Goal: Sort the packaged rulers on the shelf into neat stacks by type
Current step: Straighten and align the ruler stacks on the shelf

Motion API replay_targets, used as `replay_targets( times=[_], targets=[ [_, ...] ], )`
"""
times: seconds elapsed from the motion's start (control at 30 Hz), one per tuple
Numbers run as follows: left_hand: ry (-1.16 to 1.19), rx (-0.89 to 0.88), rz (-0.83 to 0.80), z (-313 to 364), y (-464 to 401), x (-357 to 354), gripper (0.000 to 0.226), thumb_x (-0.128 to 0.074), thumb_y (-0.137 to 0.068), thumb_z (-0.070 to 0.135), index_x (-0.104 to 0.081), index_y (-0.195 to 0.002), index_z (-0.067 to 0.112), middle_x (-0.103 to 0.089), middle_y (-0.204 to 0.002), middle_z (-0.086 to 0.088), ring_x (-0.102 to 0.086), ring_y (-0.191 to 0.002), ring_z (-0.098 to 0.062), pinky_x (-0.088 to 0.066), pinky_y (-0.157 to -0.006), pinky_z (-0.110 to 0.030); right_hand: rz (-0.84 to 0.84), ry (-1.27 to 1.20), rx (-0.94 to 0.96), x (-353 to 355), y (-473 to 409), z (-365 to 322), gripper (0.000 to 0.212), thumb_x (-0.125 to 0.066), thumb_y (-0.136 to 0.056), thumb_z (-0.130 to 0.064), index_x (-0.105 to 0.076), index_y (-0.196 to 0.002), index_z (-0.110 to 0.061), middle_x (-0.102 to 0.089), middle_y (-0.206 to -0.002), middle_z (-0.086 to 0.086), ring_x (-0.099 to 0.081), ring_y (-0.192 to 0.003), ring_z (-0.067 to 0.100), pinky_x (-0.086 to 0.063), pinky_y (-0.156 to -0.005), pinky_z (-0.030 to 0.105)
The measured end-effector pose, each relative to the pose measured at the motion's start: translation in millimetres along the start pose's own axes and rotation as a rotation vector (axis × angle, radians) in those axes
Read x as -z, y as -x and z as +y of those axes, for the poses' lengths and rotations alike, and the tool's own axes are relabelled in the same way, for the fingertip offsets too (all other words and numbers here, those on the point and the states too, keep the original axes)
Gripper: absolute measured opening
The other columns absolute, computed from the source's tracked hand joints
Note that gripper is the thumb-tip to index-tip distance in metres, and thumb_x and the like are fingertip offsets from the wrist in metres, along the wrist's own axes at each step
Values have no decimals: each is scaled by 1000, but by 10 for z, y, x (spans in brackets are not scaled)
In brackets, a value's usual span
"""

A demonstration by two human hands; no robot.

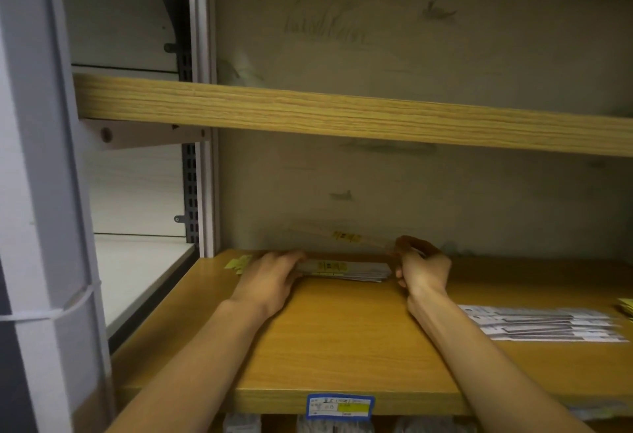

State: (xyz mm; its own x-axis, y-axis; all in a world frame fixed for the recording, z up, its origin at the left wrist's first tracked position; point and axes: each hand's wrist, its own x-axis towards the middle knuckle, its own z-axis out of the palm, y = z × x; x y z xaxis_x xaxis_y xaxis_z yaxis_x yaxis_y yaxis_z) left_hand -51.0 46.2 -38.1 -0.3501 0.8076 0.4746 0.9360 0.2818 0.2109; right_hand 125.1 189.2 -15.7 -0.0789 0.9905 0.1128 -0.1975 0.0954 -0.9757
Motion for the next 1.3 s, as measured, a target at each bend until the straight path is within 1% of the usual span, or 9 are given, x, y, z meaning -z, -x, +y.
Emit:
replay_targets(
  times=[0.1,0.23,0.5,0.67,0.8,0.9,0.97,1.17,1.3],
  targets=[
    [21,-29,24,-19,7,-3,24,-46,-98,31,-57,-119,29,-66,-116,-4,-61,-104,-26,-49,-85,-36,3,11,1,2,-21,21,15,-65,-91,-19,-64,-102,-10,-60,-71,6,-51,-47,13,-39,-43,23],
    [-24,-46,52,-10,23,16,27,-47,-96,24,-56,-122,27,-63,-120,-3,-60,-105,-25,-49,-85,-35,8,21,1,2,-56,52,21,-66,-90,-19,-64,-106,-6,-60,-71,7,-52,-47,14,-40,-46,24],
    [-99,-13,144,34,39,48,21,-49,-94,14,-54,-113,20,-60,-115,-3,-56,-103,-24,-44,-81,-33,-5,53,-34,13,-78,76,16,-61,-92,-13,-62,-104,-3,-58,-66,8,-51,-50,16,-39,-46,25],
    [-60,-27,191,55,72,66,16,-49,-96,17,-55,-110,21,-59,-112,-1,-55,-98,-19,-41,-77,-26,-21,54,-42,32,-81,97,22,-60,-92,-14,-61,-111,-2,-62,-80,13,-53,-54,15,-38,-46,24],
    [-34,-44,184,72,100,108,16,-48,-96,15,-55,-110,21,-58,-113,0,-55,-99,-17,-42,-79,-23,-4,42,-20,38,-28,61,4,-61,-92,-14,-62,-89,-13,-67,-97,18,-53,-61,15,-37,-45,20],
    [-29,-52,175,76,116,168,15,-48,-96,15,-54,-109,21,-58,-113,0,-55,-99,-17,-40,-76,-21,5,61,-22,47,-18,24,9,-59,-93,-11,-60,-84,-14,-68,-102,21,-54,-61,16,-36,-46,22],
    [-29,-53,192,87,137,233,14,-49,-95,13,-57,-107,18,-60,-110,-2,-56,-97,-20,-42,-73,-24,16,78,-38,62,-5,-28,8,-59,-92,-10,-63,-97,-6,-68,-103,23,-54,-57,17,-36,-45,23],
    [-32,-74,243,94,251,372,10,-52,-93,10,-57,-100,14,-61,-103,-4,-57,-89,-21,-35,-66,-22,8,150,-11,151,78,-126,6,-57,-92,-8,-63,-94,-6,-66,-99,21,-51,-53,17,-33,-28,12],
    [-30,-82,267,73,322,430,13,-53,-92,8,-57,-103,13,-60,-101,-3,-56,-87,-21,-38,-65,-24,-13,226,-30,202,136,-146,15,-57,-92,-10,-66,-100,-1,-67,-86,18,-52,-50,15,-36,-39,21]
  ],
)
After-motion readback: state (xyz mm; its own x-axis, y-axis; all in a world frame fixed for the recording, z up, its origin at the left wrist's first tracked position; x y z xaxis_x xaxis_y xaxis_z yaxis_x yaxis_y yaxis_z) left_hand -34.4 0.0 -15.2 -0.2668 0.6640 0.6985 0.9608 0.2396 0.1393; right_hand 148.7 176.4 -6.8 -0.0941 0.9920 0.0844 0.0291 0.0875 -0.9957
